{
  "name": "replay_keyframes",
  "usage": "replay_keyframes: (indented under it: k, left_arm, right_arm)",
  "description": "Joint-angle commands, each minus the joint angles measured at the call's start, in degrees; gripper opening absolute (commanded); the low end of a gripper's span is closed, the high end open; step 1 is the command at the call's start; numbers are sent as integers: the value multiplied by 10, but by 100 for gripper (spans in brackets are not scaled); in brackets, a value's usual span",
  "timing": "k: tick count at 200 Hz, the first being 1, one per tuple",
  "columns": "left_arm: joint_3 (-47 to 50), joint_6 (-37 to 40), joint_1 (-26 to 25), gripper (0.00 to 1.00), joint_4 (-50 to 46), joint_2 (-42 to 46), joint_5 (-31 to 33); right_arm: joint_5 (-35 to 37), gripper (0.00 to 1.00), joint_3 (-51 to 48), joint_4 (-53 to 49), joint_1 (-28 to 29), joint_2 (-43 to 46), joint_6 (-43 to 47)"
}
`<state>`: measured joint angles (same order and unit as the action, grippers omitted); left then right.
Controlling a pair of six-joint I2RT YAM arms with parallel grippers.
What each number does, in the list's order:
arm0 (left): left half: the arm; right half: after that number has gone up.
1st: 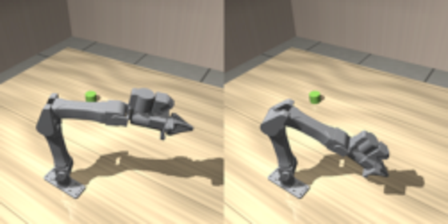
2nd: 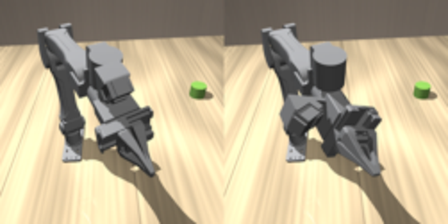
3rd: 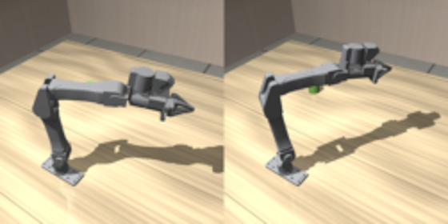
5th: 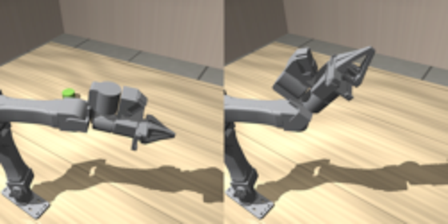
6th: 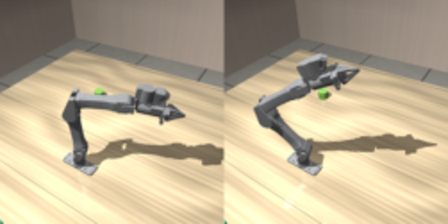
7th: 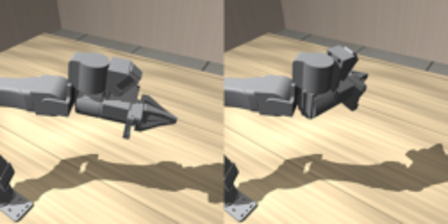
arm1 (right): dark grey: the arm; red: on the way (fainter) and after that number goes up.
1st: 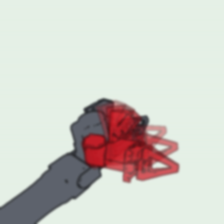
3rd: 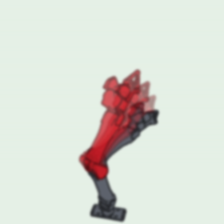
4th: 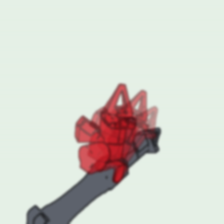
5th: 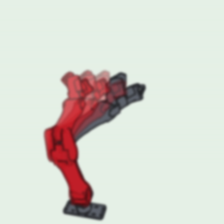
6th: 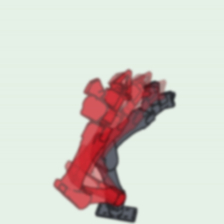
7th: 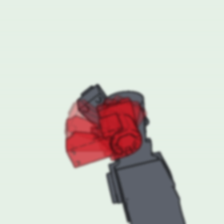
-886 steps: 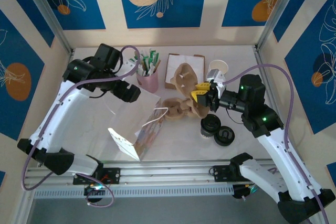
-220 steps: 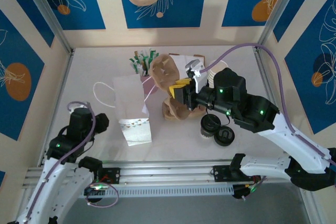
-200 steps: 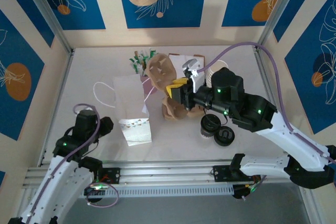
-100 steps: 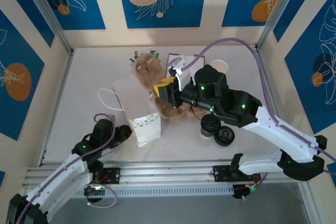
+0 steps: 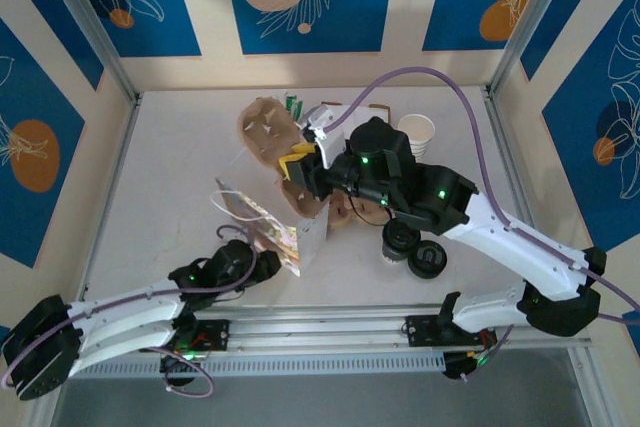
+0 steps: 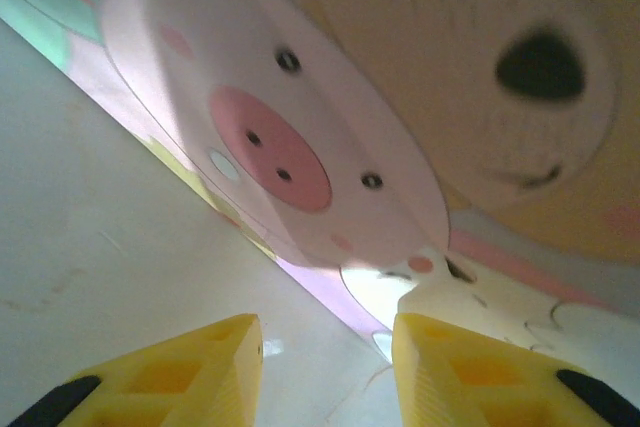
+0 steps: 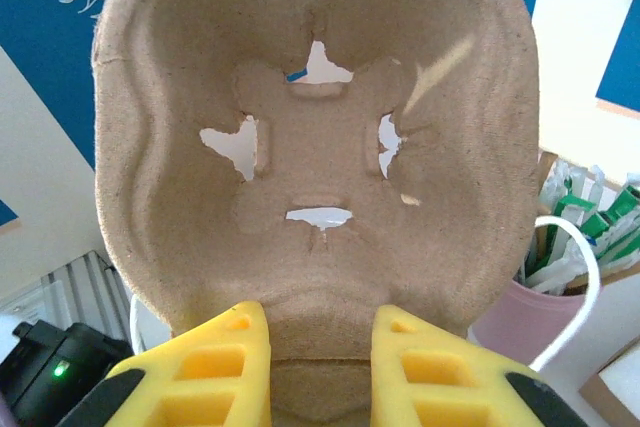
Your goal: Pack the takeout coffee
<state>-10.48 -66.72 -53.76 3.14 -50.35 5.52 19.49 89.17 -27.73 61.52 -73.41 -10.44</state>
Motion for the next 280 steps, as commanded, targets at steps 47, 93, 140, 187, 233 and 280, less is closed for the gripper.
replay_keyframes:
  k: [47,93,140,187,233,280]
  left_arm:
    - [-86,88,-25,44,-169,75,89]
    - [-131,113,-24,56,-354,174,135]
    - [-227,162,-24,62,-501,187,211]
    - [-341,231,-23,79,-593,201,300]
    - [-428,286,3,80,-642,188,354]
    - [-510,368,14,78,-624,157,414]
  right_arm:
    - [-66,5,8,67,-30,-54,30]
    - [-96,5,2,108,-42,-85,12]
    - [-92,5,-14,133,-55,-109,0]
    - [-93,5,-34,147,-56,-116,5]
    - [-79,4,-53,154,-56,-122,10]
    - [-68,4,-62,147,-51,-125,10]
